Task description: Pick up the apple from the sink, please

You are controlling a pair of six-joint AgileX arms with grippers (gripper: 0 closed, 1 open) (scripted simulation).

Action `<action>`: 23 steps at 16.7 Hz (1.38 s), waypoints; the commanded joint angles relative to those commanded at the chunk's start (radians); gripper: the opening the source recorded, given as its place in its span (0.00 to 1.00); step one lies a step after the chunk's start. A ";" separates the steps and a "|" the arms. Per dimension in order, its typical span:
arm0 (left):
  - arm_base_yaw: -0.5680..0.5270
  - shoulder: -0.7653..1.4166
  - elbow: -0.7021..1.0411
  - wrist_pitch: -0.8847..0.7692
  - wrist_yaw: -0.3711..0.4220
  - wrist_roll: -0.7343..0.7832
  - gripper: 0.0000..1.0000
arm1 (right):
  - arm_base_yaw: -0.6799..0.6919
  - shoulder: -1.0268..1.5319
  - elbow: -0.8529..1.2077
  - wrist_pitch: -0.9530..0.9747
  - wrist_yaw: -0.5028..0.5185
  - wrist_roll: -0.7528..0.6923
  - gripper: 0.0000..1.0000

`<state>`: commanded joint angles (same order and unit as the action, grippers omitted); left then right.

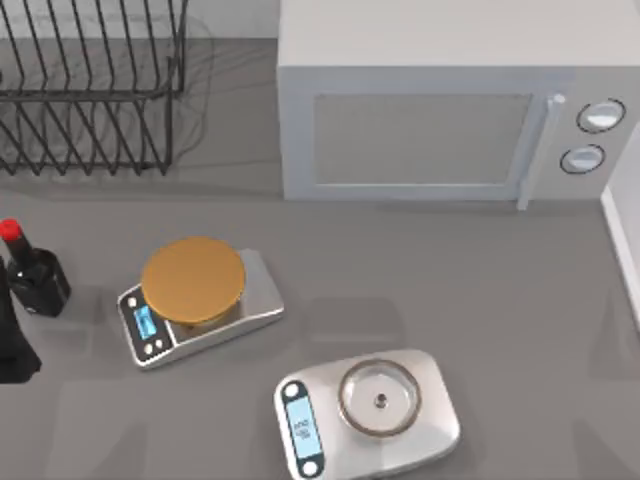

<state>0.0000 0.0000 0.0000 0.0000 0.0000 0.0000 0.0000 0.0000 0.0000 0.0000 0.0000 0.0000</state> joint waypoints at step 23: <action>0.000 0.000 0.000 0.000 0.000 0.000 1.00 | -0.066 0.463 0.396 -0.264 0.001 -0.062 1.00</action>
<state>0.0000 0.0000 0.0000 0.0000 0.0000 0.0000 -0.0665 0.4626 0.3962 -0.2639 0.0006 -0.0619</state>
